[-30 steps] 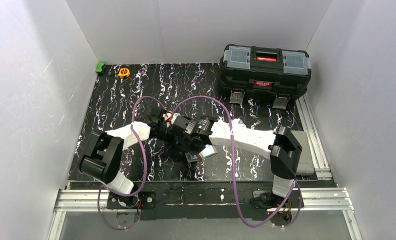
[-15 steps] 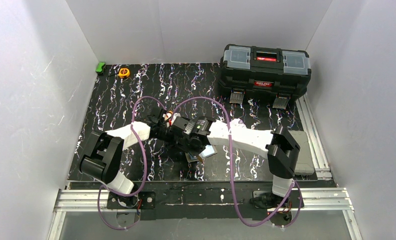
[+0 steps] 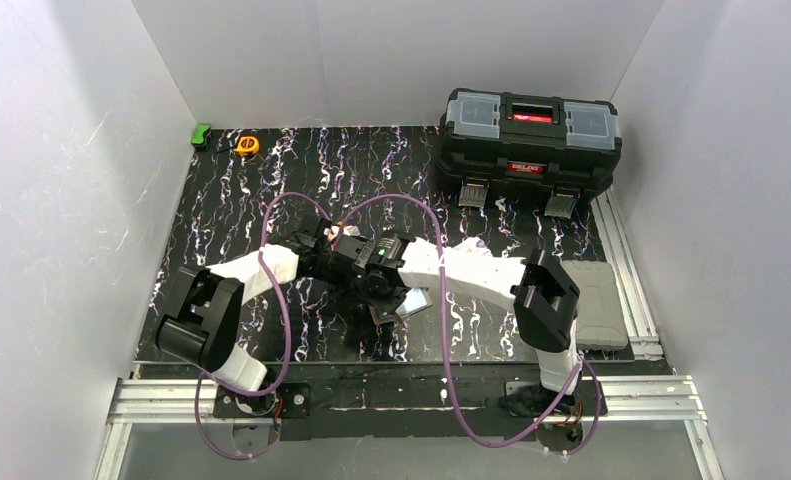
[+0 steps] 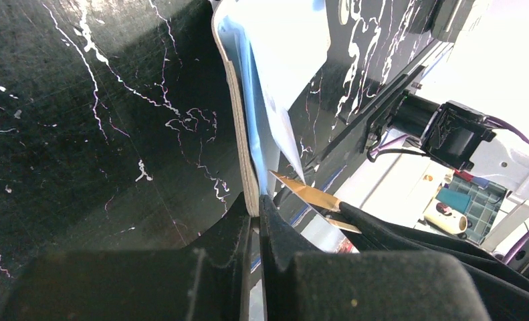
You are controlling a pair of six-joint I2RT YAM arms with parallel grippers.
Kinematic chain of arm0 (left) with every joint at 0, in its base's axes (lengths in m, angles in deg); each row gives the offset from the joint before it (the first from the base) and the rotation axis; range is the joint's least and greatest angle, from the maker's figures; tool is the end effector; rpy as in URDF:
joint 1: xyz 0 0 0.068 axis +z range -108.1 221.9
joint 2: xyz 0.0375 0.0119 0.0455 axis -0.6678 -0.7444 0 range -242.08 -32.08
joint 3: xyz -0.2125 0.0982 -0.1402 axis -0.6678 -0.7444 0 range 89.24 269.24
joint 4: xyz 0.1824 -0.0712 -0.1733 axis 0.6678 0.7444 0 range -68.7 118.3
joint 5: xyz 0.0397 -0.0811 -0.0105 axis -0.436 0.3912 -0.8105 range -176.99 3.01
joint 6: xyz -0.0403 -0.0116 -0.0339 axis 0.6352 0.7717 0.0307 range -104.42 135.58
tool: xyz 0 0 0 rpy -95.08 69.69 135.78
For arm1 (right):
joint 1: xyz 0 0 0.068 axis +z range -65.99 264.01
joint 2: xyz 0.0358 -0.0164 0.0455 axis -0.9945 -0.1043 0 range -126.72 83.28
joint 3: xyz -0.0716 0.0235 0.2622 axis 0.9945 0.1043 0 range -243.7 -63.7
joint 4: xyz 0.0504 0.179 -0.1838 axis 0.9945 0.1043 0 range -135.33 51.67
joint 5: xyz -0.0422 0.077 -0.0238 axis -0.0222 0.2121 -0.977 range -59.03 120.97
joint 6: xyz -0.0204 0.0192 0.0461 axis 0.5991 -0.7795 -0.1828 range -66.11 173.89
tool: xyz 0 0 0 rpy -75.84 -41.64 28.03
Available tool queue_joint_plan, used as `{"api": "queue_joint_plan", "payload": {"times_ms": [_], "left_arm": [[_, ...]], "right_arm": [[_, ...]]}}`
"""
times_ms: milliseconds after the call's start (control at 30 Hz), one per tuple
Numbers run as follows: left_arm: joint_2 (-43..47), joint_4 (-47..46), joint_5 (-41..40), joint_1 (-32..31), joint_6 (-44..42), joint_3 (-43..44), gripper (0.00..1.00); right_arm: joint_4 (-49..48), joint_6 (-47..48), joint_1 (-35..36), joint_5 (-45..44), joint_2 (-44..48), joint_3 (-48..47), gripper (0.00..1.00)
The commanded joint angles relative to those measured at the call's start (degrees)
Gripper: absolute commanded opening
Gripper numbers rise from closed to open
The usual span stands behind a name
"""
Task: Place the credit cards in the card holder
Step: Insert the credit card into the card holder.
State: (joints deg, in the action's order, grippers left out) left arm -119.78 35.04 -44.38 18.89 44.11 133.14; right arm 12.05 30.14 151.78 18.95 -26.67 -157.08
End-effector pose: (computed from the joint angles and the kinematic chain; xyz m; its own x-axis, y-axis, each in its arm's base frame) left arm 0.2498 -0.1322 0.1666 -0.9794 0.0340 -0.1988 0.1757 0.6279 -0.7582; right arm 0.1552 0.3603 0.2446 -0.6887 -0.6438 -0.3336 -0.6623 0.7458 -0.0718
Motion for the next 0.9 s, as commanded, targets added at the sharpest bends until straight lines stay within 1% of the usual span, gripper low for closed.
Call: {"api": "queue_joint_plan", "payload": {"times_ms": [0,400,600,867], "left_arm": [[2.6,1.0,1.0,-0.1,-0.1,-0.8,0.00],[2.1,1.2,1.5,0.0,-2.3,-1.1,0.00],[1.6,1.7,1.2,0.0,-4.7,-1.6,0.00],[1.0,4.0,1.5,0.0,-9.4,-1.2,0.00]], "right_arm": [[4.2,-2.7,0.9,-5.6,-0.4,-3.5,0.01],[5.4,-4.1,0.9,-9.8,0.7,-2.9,0.01],[3.9,-4.7,-1.1,-10.0,2.5,1.3,0.01],[-1.5,-3.9,-6.5,-5.6,5.4,8.8,0.01]]}}
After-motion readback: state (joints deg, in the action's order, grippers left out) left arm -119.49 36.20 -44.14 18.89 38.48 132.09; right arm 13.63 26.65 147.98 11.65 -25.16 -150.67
